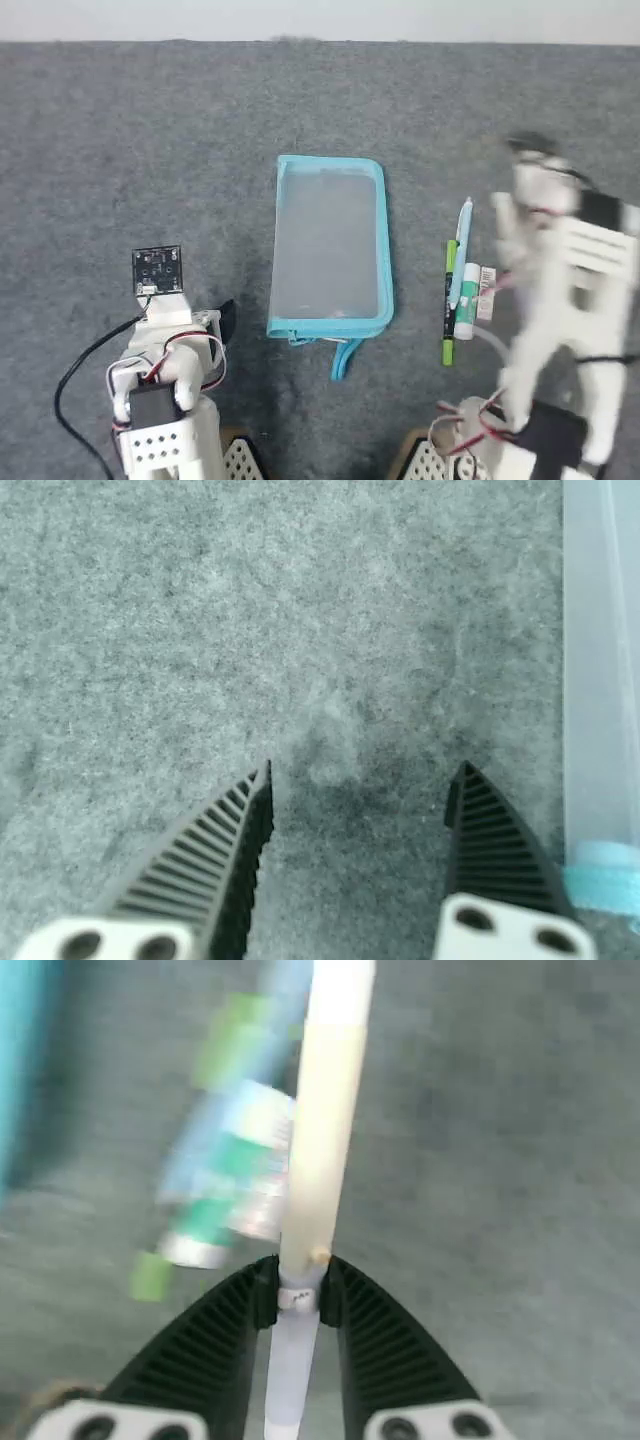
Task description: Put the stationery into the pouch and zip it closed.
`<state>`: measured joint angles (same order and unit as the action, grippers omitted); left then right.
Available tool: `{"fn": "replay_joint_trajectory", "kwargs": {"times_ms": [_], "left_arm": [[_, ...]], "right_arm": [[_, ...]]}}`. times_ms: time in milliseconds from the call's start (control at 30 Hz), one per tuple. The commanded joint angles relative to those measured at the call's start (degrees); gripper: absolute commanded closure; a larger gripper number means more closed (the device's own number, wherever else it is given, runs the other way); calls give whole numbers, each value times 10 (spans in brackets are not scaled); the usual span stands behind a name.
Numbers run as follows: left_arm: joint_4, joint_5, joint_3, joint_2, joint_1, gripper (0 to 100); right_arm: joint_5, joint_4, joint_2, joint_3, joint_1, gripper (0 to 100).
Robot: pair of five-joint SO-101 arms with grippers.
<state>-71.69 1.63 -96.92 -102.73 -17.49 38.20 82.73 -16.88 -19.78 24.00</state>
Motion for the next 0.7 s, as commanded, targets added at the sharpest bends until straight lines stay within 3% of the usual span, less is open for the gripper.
{"fn": "replay_joint_trajectory", "kwargs": {"times_ms": [0,200,467,667], "left_arm": [[-4,7,3,-11,-4,735],[-4,7,3,-11,-4,735],[-4,7,3,-11,-4,735],[-4,7,3,-11,-4,735]], "right_arm": [[113,-86,51,29,167,991],[160,-199,203,67,251,991],[159,-185,326,180,261,987],[138,-148,326,223,259,883]]}}
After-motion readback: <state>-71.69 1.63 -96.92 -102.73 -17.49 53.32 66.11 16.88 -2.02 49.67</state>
